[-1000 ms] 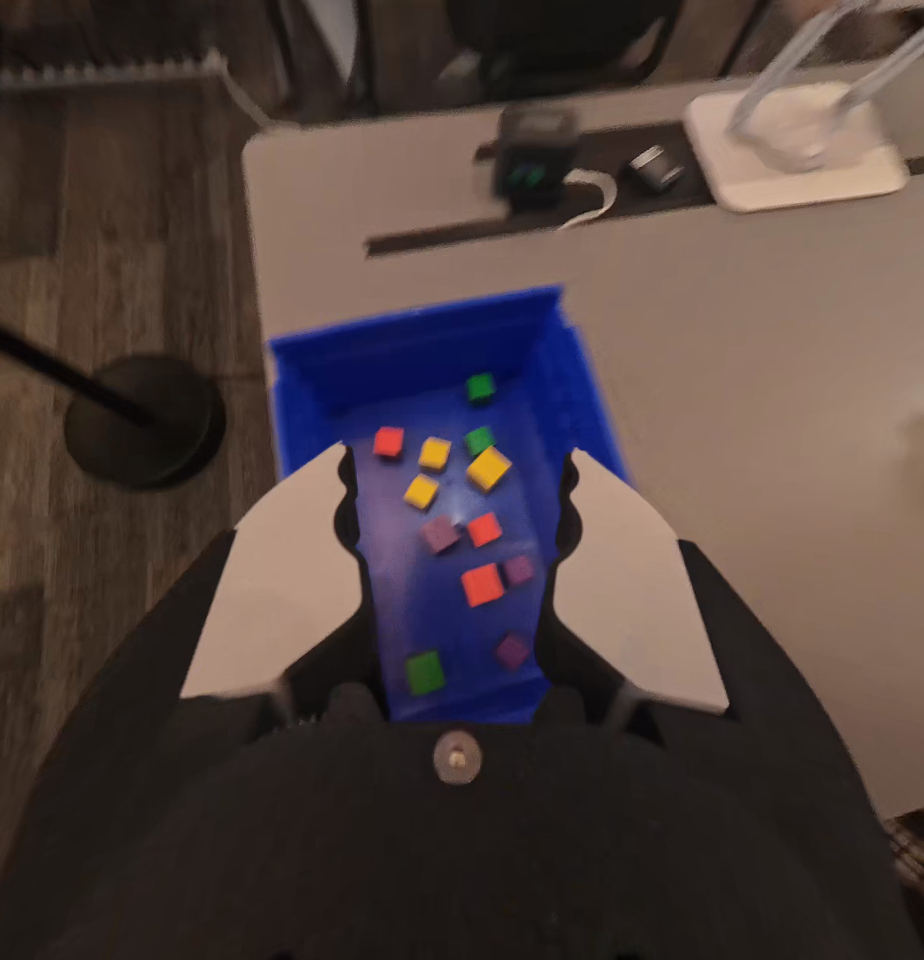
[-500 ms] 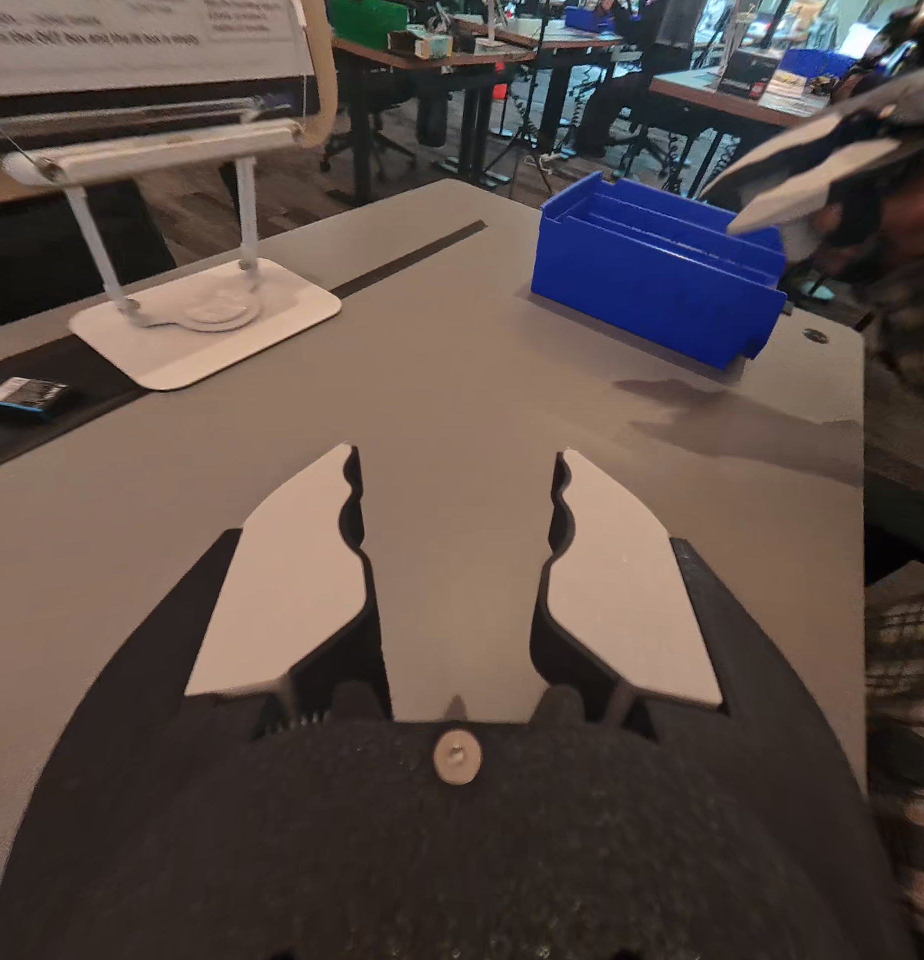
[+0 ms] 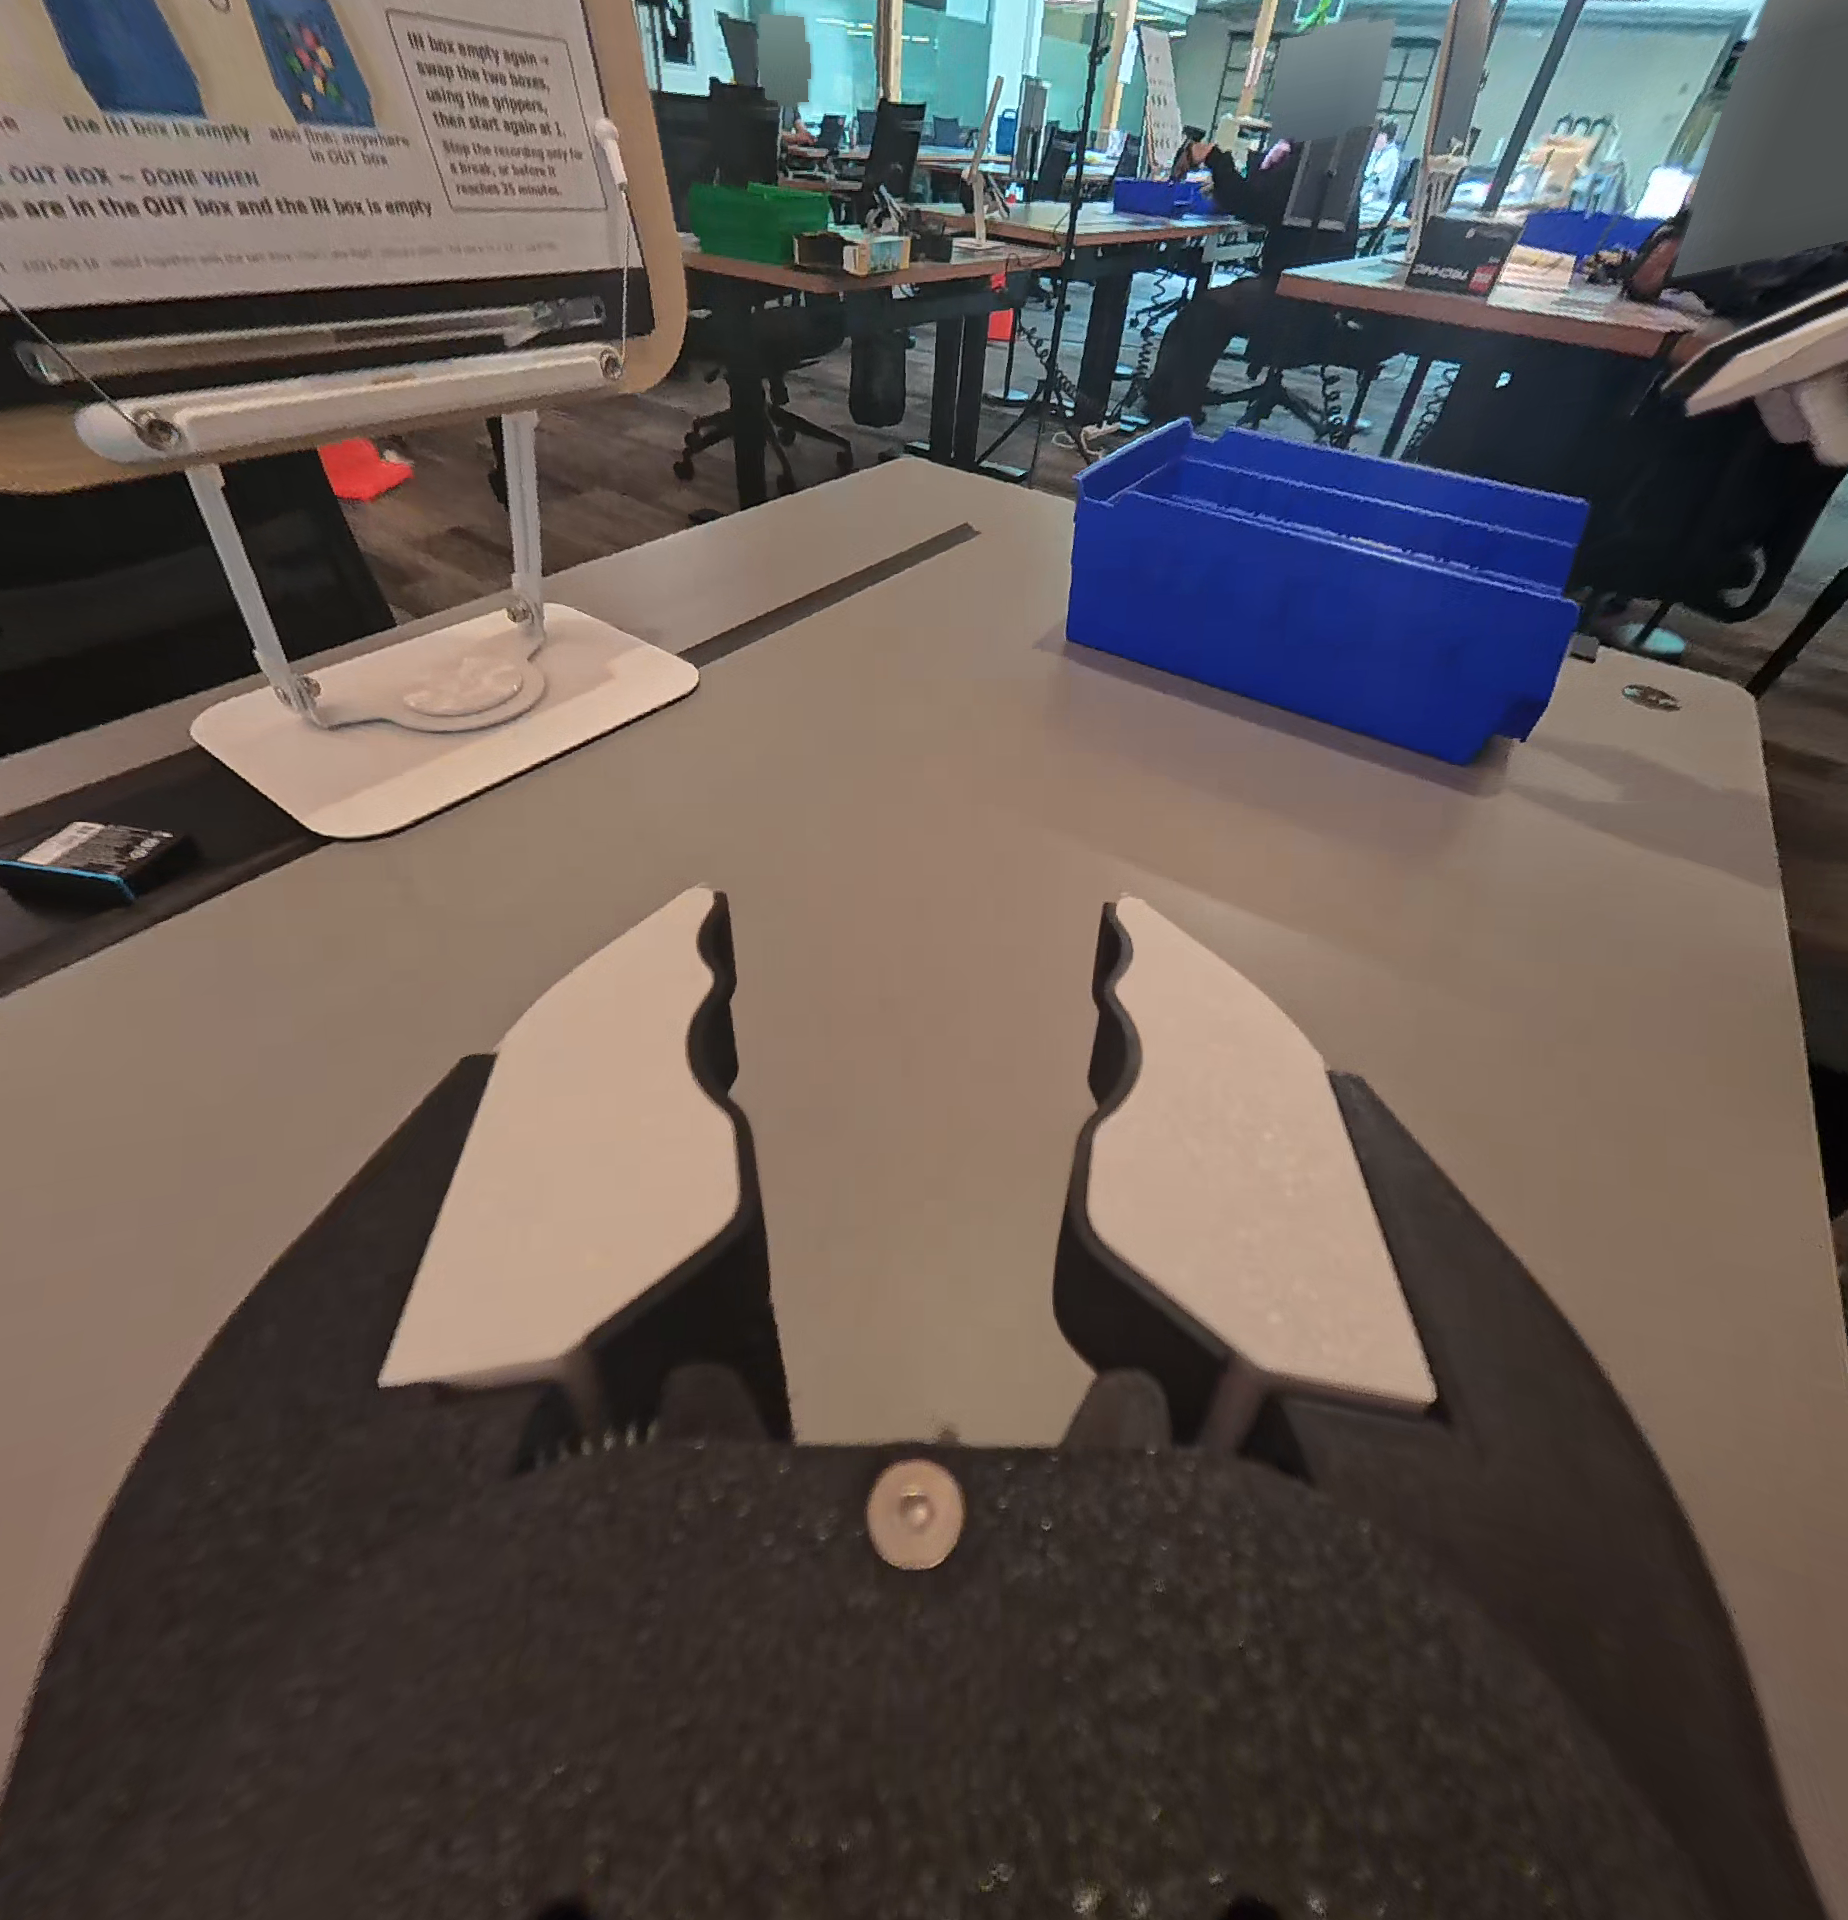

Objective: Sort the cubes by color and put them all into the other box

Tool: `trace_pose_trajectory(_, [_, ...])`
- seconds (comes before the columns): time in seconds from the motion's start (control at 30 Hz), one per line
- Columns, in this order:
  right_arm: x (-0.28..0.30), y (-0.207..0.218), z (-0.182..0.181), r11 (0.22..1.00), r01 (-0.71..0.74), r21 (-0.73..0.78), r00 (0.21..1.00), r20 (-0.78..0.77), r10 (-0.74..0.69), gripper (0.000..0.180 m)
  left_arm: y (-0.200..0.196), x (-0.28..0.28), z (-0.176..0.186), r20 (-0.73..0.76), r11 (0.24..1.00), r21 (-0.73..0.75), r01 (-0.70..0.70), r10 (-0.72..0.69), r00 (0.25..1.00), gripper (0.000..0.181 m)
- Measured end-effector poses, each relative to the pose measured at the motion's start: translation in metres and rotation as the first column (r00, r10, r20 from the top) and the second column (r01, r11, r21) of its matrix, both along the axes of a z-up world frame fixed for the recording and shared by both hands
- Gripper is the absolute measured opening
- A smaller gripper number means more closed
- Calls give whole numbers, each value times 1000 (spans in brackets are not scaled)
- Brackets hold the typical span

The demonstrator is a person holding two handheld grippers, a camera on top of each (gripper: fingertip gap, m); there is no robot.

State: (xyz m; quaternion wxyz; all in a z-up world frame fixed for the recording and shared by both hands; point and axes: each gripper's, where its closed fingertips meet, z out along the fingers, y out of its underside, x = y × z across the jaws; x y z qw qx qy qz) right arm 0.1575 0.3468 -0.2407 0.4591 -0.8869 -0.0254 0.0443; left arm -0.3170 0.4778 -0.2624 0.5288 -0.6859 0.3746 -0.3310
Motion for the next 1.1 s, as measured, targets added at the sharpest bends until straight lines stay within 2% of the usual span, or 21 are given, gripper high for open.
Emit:
trace_pose_trajectory(0.1, [-28, -10, -11, 998, -55, 35, 998, -24, 56, 53, -7, -19, 14, -47, 997, 53, -51, 54, 997, 65])
trace_pose_trajectory(0.2, [-52, -15, -23, 993, -104, 55, 994, -39, 106, 53, -15, -59, 35, -97, 989, 71, -129, 135, 986, 64])
trace_pose_trajectory(0.3, [-68, -12, -34, 987, -149, 59, 987, -50, 152, 54, -19, -123, 57, -167, 970, 70, -231, 240, 956, 64])
trace_pose_trajectory(0.4, [-84, -7, -41, 979, -196, 57, 978, -60, 200, 54, -15, -203, 60, -321, 938, 48, -344, 341, 884, 62])
trace_pose_trajectory(0.5, [-97, -2, -47, 970, -239, 50, 968, -60, 242, 54, -11, -269, 43, -465, 908, -30, -419, 358, 810, 60])
trace_pose_trajectory(0.63, [-109, 4, -54, 960, -274, 50, 959, -65, 277, 54, -15, -318, 6, -603, 868, -130, -480, 315, 733, 60])
trace_pose_trajectory(0.77, [-119, 7, -59, 954, -299, 38, 950, -82, 301, 54, -19, -337, -31, -678, 846, -174, -504, 268, 685, 59])
trace_pose_trajectory(0.9, [-126, 9, -55, 946, -323, 33, 944, -63, 324, 54, -18, -344, -62, -711, 830, -237, -504, 205, 672, 60])
trace_pose_trajectory(1.1, [-130, 9, -55, 944, -330, 25, 942, -59, 331, 53, -13, -348, -77, -721, 818, -255, -516, 195, 665, 59])
